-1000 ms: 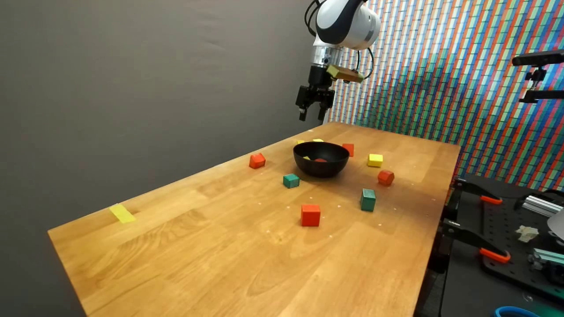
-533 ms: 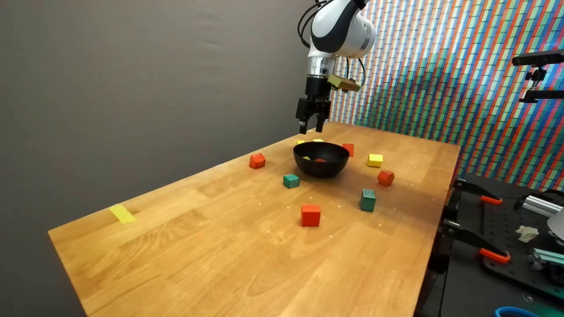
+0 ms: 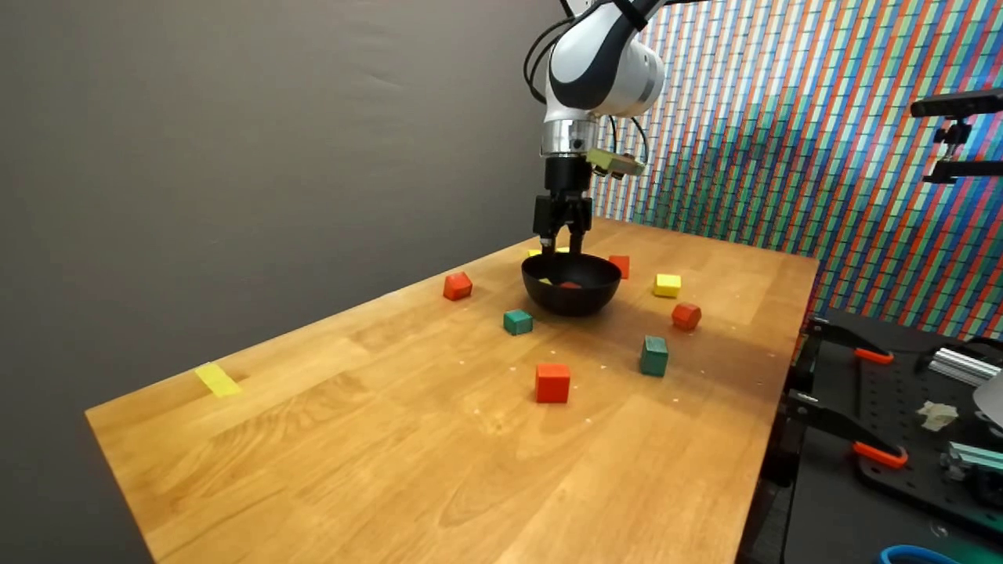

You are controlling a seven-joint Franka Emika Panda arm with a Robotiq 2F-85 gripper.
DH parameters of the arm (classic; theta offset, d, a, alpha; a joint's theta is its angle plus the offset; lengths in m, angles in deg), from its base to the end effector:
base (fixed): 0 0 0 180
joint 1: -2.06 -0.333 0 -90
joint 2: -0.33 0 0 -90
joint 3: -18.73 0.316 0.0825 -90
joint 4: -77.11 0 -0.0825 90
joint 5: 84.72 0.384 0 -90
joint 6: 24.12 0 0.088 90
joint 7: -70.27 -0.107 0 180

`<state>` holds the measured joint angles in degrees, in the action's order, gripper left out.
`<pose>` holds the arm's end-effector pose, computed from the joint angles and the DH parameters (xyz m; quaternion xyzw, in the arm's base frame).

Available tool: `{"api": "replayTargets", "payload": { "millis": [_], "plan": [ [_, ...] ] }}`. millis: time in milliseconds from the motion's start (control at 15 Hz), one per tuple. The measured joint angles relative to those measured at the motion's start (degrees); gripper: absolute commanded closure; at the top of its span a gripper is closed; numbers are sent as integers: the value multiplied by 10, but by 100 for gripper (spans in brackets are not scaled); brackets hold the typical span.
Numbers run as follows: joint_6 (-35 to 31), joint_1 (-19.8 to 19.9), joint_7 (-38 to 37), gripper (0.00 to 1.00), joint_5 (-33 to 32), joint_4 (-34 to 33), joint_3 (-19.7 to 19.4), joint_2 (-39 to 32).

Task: Remove the blocks from the bowl

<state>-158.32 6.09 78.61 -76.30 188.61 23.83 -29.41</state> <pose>0.6076 0.0122 0.2031 -0.9953 -0.0230 0.0565 0.0755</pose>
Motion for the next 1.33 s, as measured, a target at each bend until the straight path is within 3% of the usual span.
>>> {"api": "replayTargets", "payload": {
  "millis": [200, 400, 533, 667, 867, 933, 1067, 1133, 1267, 1333],
  "plan": [
    [-1, -1, 0, 1, 0, -9, 0, -23],
    [0, -1, -1, 32, 0, -27, -1, -50],
    [0, -2, -1, 39, -1, -39, -2, -66],
    [0, -4, -5, 38, -4, -50, -4, -75],
    [-1, -10, -15, 25, -8, -57, -9, -78],
    [-1, -14, -19, 26, -12, -59, -11, -79],
    [-2, -22, -29, 18, -19, -63, -16, -82],
    [-2, -27, -36, 24, -27, -65, -19, -84],
    [-5, -41, -54, 48, -49, -68, -28, -87],
    [-6, -49, -64, 52, -62, -69, -34, -88]
  ]
}}
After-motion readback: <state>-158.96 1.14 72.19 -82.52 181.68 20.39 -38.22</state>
